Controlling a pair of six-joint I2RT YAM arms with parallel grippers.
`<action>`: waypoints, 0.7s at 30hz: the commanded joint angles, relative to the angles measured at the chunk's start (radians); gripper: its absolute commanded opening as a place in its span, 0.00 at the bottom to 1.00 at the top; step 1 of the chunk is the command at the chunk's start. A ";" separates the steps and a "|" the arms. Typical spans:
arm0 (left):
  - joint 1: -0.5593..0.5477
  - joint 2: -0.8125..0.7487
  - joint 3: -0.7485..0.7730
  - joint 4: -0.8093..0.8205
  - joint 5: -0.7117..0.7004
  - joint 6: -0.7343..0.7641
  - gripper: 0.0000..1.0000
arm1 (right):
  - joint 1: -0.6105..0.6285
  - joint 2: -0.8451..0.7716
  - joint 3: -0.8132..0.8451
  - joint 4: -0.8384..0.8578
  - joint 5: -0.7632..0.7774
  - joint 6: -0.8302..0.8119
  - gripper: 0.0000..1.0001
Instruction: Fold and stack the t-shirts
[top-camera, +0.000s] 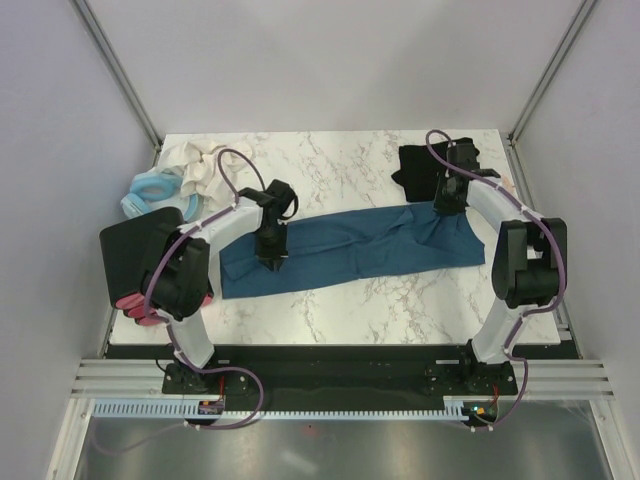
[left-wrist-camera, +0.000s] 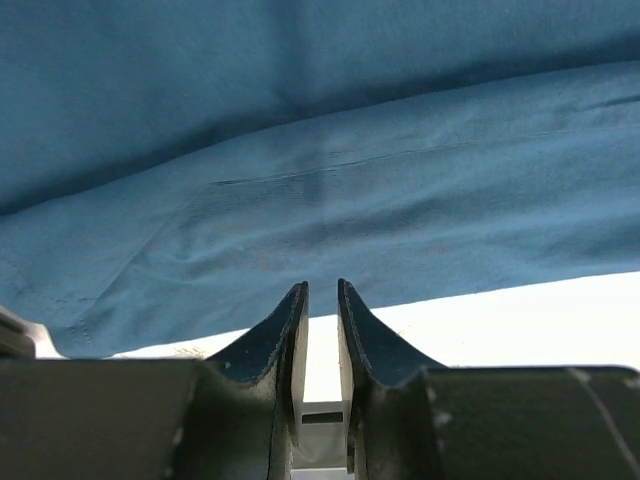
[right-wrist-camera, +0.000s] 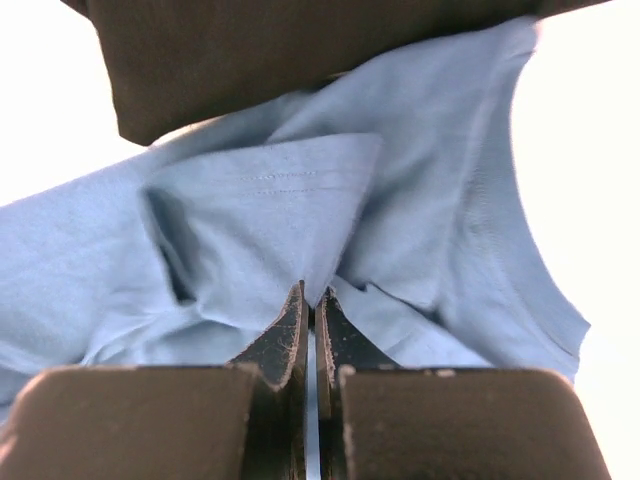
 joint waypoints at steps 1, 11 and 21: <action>-0.025 0.012 0.008 0.004 0.050 0.041 0.25 | -0.001 -0.062 0.140 -0.076 0.089 -0.015 0.00; -0.063 0.096 -0.001 -0.051 -0.011 0.041 0.24 | 0.005 0.108 0.406 -0.253 0.080 -0.025 0.46; -0.063 0.101 0.000 -0.061 -0.047 0.036 0.24 | 0.014 0.105 0.446 -0.348 0.118 -0.019 0.55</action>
